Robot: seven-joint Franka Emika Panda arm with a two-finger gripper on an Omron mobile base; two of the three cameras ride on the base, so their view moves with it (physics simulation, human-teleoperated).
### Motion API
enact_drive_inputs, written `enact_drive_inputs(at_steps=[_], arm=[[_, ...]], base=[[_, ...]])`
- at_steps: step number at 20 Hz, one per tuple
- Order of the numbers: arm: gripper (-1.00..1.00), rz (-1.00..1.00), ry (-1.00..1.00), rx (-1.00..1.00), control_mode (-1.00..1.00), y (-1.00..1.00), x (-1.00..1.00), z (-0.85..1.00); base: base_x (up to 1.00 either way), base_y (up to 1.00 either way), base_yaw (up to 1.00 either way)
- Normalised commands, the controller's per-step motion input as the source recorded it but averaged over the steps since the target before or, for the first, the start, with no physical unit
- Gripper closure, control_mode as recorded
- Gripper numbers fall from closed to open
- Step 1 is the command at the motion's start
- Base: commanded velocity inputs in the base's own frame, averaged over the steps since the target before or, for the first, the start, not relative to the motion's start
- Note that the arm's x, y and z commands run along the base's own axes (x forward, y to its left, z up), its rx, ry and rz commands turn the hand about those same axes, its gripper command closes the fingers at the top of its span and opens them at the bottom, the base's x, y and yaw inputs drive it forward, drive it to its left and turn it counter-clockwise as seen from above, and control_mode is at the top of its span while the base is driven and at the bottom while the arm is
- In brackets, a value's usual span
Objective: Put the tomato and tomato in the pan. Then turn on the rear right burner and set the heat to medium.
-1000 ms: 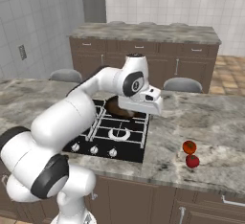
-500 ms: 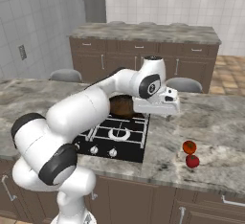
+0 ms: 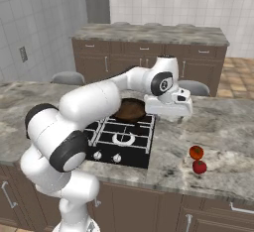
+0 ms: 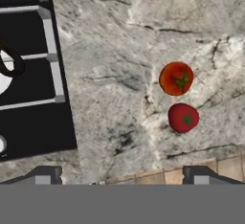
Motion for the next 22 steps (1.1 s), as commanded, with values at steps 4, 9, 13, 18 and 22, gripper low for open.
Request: enact_drive_inputs(at_steps=[4,9,13,18,22], arm=[[-1.00,-0.11,0.08,0.01,-1.00,-0.07,-0.03,-0.49],[-1.00,0.00,0.00,0.05,-1.00,-0.25,-0.10,-0.45],[-1.00,0.03,-0.02,0.09,-1.00,-0.28,0.00,-0.36],[-1.00,0.10,-0.07,0.07,-1.00,-0.31,0.01,-0.29],[-1.00,0.13,-0.05,0.04,-1.00,-0.48,-0.04,-0.30]], base=[[0.00,0.00,0.00],[0.00,0.00,0.00],[0.00,0.00,0.00],[0.00,0.00,0.00],[0.00,0.00,0.00]])
